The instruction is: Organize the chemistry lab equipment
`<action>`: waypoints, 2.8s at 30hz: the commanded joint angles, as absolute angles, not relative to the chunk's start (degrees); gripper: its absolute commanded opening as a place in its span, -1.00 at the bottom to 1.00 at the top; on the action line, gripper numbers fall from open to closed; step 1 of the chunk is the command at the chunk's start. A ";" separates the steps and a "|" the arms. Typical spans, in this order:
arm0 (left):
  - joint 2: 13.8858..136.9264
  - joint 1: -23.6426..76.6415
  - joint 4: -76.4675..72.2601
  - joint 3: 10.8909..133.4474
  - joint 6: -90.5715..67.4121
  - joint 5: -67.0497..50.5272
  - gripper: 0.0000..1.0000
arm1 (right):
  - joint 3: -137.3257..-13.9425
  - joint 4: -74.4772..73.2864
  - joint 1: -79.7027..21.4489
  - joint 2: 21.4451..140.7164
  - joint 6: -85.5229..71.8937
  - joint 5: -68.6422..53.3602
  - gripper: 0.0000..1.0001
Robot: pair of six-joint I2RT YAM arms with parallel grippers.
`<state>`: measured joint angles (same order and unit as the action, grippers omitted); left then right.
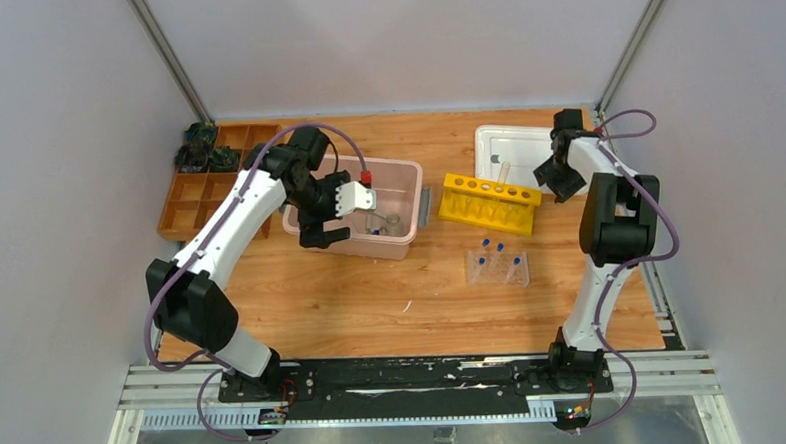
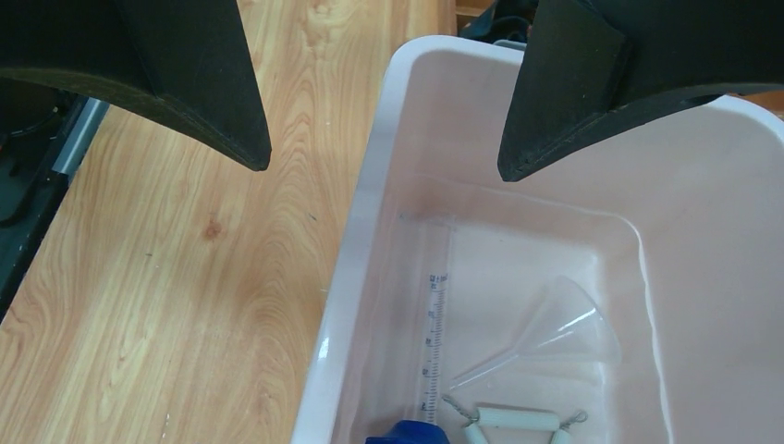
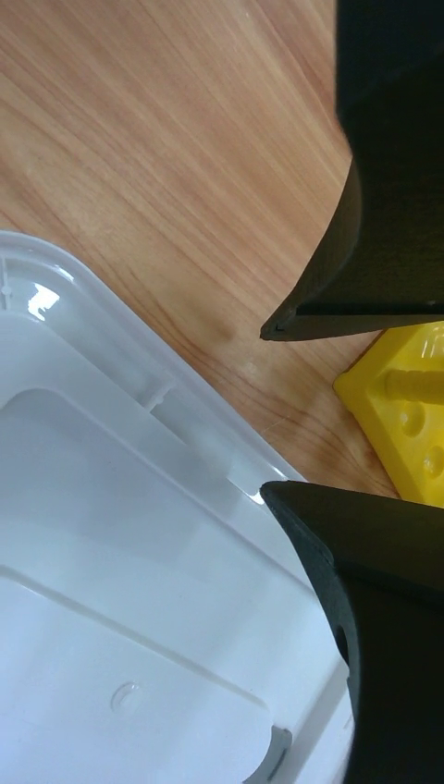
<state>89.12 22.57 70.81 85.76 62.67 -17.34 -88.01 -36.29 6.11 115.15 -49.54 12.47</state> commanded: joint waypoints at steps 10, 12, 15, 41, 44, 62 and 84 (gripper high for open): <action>92.89 23.65 71.26 87.32 62.90 -16.30 0.78 | -86.96 -31.61 5.58 118.88 -53.84 12.35 0.09; 93.23 24.10 70.81 87.10 62.89 -16.35 0.73 | -86.79 -31.20 5.39 119.16 -54.55 12.22 0.06; 93.87 24.46 69.49 87.25 61.88 -16.33 0.63 | -87.05 -30.66 5.11 119.64 -55.11 12.15 0.00; 96.89 30.10 62.77 84.93 51.43 -21.98 -0.04 | -82.67 -22.54 4.48 116.85 -59.65 9.23 -0.88; 97.12 30.79 62.84 84.63 50.35 -21.80 -0.11 | -82.86 -22.16 4.48 116.84 -60.00 9.36 -0.98; 99.51 32.16 62.95 86.35 41.03 -26.54 -0.36 | -80.96 -14.55 4.39 114.02 -69.56 6.06 -1.00; 86.06 32.17 62.87 99.50 34.14 -14.97 1.00 | -80.45 -7.91 4.39 100.19 -70.20 3.35 -1.00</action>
